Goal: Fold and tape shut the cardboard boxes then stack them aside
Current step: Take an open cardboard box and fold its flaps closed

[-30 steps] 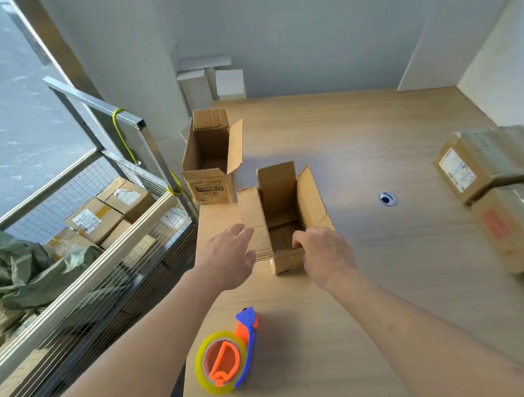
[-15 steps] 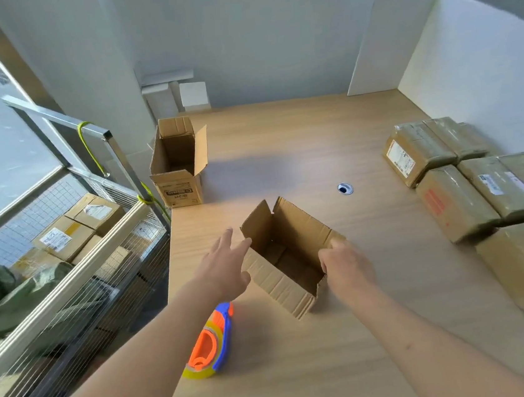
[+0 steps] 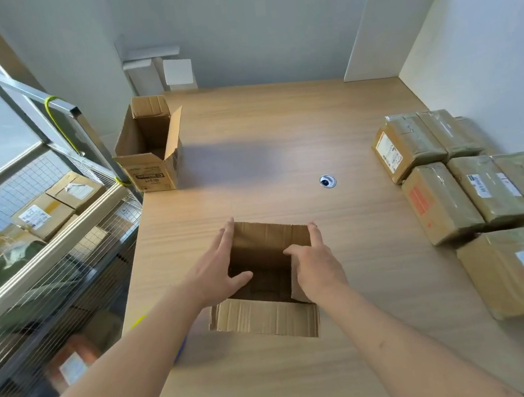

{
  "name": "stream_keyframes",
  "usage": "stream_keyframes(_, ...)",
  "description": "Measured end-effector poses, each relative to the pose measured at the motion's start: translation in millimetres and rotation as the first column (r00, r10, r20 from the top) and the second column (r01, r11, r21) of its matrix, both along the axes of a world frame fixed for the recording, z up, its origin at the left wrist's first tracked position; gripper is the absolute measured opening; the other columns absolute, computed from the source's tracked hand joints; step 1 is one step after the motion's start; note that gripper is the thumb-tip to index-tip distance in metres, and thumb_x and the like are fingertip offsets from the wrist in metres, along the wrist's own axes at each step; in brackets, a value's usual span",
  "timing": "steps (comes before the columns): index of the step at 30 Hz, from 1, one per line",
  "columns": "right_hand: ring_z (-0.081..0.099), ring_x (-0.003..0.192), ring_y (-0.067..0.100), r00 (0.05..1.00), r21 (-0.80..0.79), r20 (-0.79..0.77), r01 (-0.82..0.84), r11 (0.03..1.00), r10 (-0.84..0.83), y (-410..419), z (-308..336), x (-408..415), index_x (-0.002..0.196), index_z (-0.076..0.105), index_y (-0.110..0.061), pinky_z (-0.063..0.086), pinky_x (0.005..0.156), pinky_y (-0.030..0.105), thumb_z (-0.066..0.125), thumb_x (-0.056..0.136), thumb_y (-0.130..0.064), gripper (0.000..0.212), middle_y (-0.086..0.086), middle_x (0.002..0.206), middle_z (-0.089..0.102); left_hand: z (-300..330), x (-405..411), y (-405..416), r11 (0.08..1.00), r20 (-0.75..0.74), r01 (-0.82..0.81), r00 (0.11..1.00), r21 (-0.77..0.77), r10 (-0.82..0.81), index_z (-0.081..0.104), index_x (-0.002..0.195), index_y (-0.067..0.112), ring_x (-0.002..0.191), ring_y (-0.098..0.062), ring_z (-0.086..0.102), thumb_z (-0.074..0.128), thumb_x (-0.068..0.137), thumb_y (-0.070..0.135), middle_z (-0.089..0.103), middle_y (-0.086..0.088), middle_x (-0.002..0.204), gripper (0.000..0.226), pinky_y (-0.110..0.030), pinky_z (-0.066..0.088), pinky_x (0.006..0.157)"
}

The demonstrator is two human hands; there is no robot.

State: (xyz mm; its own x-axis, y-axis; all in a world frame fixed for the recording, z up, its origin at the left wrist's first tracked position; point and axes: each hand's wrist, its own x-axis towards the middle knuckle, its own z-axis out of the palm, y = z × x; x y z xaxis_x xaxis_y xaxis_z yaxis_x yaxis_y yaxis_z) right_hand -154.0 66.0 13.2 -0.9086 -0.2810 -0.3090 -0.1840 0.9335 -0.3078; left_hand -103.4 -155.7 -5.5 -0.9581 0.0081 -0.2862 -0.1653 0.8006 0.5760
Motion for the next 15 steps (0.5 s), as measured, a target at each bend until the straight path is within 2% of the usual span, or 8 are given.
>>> stream_keyframes(2, 0.051, 0.126, 0.031, 1.000, -0.018, -0.025, -0.017, 1.000, 0.017, 4, -8, -1, 0.140, 0.053, -0.037, 0.055, 0.090, 0.039, 0.053, 0.093, 0.007, 0.064, 0.002, 0.170, -0.003, -5, 5, 3, 0.999, 0.028, -0.052, 0.998, -0.001, 0.052, -0.007, 0.163, 0.024, 0.151, -0.023, 0.029, 0.069, 0.092, 0.052, 0.014, -0.001, 0.170, 0.107, -0.036, 0.030, 0.122)
stream_keyframes(4, 0.052, 0.124, 0.029, 0.999, -0.041, -0.038, -0.013, 0.999, 0.011, 8, -14, -2, 0.141, 0.047, -0.040, 0.056, 0.087, 0.039, 0.056, 0.090, 0.008, 0.071, 0.001, 0.169, -0.002, -9, 12, 4, 0.991, 0.033, -0.125, 0.992, 0.042, 0.124, 0.011, 0.155, 0.024, 0.136, -0.028, 0.049, 0.063, 0.089, 0.061, 0.043, -0.007, 0.153, 0.092, -0.041, 0.042, 0.112)
stream_keyframes(6, 0.053, 0.122, 0.030, 0.998, -0.066, -0.062, -0.012, 0.998, 0.008, 9, -20, -5, 0.143, 0.041, -0.040, 0.057, 0.087, 0.041, 0.060, 0.088, 0.007, 0.075, 0.001, 0.166, 0.001, -10, 17, 4, 0.984, 0.040, -0.162, 0.986, 0.071, 0.160, 0.020, 0.145, 0.028, 0.123, -0.028, 0.057, 0.057, 0.086, 0.067, 0.050, -0.005, 0.143, 0.080, -0.044, 0.047, 0.103)
stream_keyframes(7, 0.053, 0.121, 0.030, 0.997, -0.076, -0.074, -0.017, 0.997, 0.011, 10, -21, -6, 0.145, 0.036, -0.041, 0.057, 0.086, 0.041, 0.063, 0.087, 0.006, 0.079, 0.001, 0.165, 0.003, -9, 18, 4, 0.988, 0.045, -0.143, 0.989, 0.062, 0.140, 0.024, 0.146, 0.027, 0.128, -0.029, 0.054, 0.057, 0.088, 0.065, 0.041, -0.005, 0.153, 0.077, -0.043, 0.045, 0.105)
stream_keyframes(9, 0.054, 0.115, 0.030, 0.994, -0.090, -0.103, -0.029, 0.996, 0.019, 8, -24, -7, 0.150, 0.023, -0.044, 0.058, 0.082, 0.041, 0.068, 0.084, 0.006, 0.094, 0.004, 0.160, 0.007, -4, 22, 8, 0.997, 0.095, -0.071, 0.993, 0.027, 0.068, 0.037, 0.151, 0.026, 0.142, -0.026, 0.043, 0.061, 0.094, 0.060, -0.001, -0.001, 0.171, 0.071, -0.035, 0.039, 0.111)
stream_keyframes(11, 0.053, 0.107, 0.027, 0.990, -0.090, -0.142, -0.035, 0.995, 0.021, 6, -25, -8, 0.153, 0.012, -0.046, 0.058, 0.075, 0.037, 0.072, 0.081, 0.007, 0.108, 0.007, 0.153, 0.011, 2, 30, 11, 0.999, 0.173, -0.021, 0.985, 0.040, 0.014, 0.045, 0.153, 0.029, 0.149, -0.020, 0.036, 0.066, 0.089, 0.064, -0.032, 0.005, 0.166, 0.075, -0.028, 0.034, 0.114)
stream_keyframes(13, 0.050, 0.104, 0.025, 0.987, -0.080, -0.162, -0.036, 0.996, 0.023, 3, -26, -9, 0.155, 0.010, -0.044, 0.057, 0.073, 0.035, 0.074, 0.079, 0.007, 0.111, 0.007, 0.145, 0.015, 3, 37, 10, 0.999, 0.229, 0.034, 0.973, 0.034, -0.041, 0.030, 0.160, 0.034, 0.156, -0.018, 0.015, 0.076, 0.075, 0.071, -0.049, 0.010, 0.156, 0.104, -0.028, 0.025, 0.120)
stream_keyframes(15, 0.048, 0.105, 0.025, 0.984, -0.060, -0.176, -0.045, 0.997, 0.034, 3, -27, -10, 0.154, 0.017, -0.039, 0.056, 0.076, 0.034, 0.074, 0.080, 0.006, 0.103, 0.007, 0.136, 0.019, -1, 41, 9, 0.988, 0.290, 0.139, 0.950, -0.062, -0.115, 0.001, 0.164, 0.037, 0.156, -0.022, -0.020, 0.084, 0.057, 0.077, -0.063, 0.011, 0.142, 0.141, -0.038, 0.017, 0.126)
